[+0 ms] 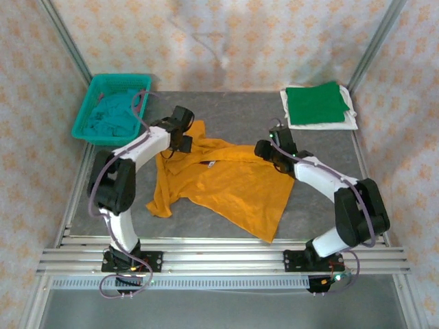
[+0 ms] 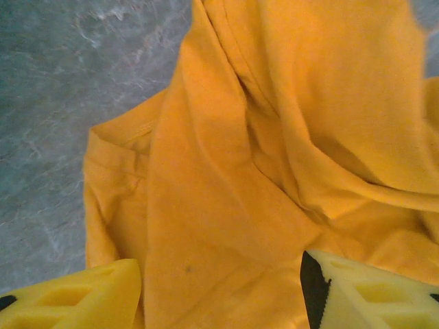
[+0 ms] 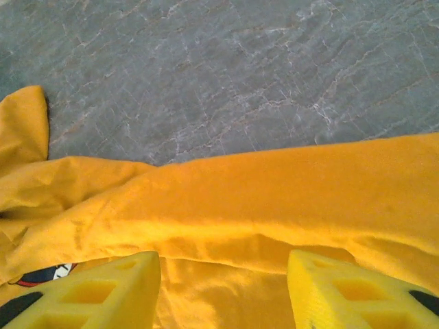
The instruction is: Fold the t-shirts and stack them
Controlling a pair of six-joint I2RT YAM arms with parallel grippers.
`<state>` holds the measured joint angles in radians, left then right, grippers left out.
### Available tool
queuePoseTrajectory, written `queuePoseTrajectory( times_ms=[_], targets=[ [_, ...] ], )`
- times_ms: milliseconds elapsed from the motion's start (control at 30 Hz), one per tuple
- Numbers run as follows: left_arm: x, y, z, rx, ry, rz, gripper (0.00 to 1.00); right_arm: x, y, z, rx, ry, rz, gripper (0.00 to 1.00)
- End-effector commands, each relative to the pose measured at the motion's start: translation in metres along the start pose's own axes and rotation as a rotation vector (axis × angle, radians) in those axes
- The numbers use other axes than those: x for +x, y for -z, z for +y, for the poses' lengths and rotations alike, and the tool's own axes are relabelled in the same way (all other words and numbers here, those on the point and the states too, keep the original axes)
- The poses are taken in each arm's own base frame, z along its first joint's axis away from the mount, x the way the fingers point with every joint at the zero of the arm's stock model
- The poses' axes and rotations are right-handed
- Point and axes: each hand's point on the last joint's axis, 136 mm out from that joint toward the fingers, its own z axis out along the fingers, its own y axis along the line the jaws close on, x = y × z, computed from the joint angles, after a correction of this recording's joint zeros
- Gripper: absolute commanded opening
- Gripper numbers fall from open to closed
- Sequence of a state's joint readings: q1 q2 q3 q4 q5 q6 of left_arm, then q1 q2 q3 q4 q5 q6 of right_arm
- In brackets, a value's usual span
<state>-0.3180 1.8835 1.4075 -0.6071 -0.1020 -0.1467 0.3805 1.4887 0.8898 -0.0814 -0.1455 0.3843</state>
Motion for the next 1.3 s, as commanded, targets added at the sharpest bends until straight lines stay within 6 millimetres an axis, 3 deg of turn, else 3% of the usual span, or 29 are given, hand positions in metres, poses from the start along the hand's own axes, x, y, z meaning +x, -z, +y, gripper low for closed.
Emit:
queuePoseTrajectory(
  times_ms=[0,200,300,400,500,700,900,1100,1267],
  targets=[
    [0.003,-0.015,0.006,-0.049,-0.061,0.034,0.62,-0.015,0.015,0.001,-0.001,-0.001,-0.07,0.52],
    [0.006,-0.041,0.006,-0.094,-0.064,0.084,0.55,-0.017,0.016,-0.004,0.018,-0.01,-0.088,0.52],
    [-0.002,-0.039,0.005,-0.086,-0.056,0.06,0.37,-0.02,0.016,0.0,-0.002,-0.021,-0.1,0.53],
    [-0.006,-0.035,0.004,-0.079,-0.034,0.066,0.0,-0.023,0.018,-0.001,0.001,-0.034,-0.113,0.53],
    [-0.009,-0.022,0.005,-0.065,0.01,0.047,0.0,-0.025,0.021,-0.012,0.04,-0.061,-0.119,0.53],
    [-0.026,0.037,0.022,-0.005,0.21,-0.078,0.0,-0.025,0.023,-0.071,0.187,-0.235,-0.106,0.52],
    [-0.044,0.066,0.035,0.251,0.473,-0.152,0.0,-0.019,0.025,-0.112,0.34,-0.276,-0.048,0.53],
    [-0.093,0.094,0.024,0.377,0.5,-0.218,0.0,-0.015,0.017,-0.127,0.398,-0.299,0.022,0.53],
    [-0.11,0.097,0.019,0.407,0.511,-0.236,0.0,0.008,0.001,-0.135,0.411,-0.337,0.127,0.52]
  ],
)
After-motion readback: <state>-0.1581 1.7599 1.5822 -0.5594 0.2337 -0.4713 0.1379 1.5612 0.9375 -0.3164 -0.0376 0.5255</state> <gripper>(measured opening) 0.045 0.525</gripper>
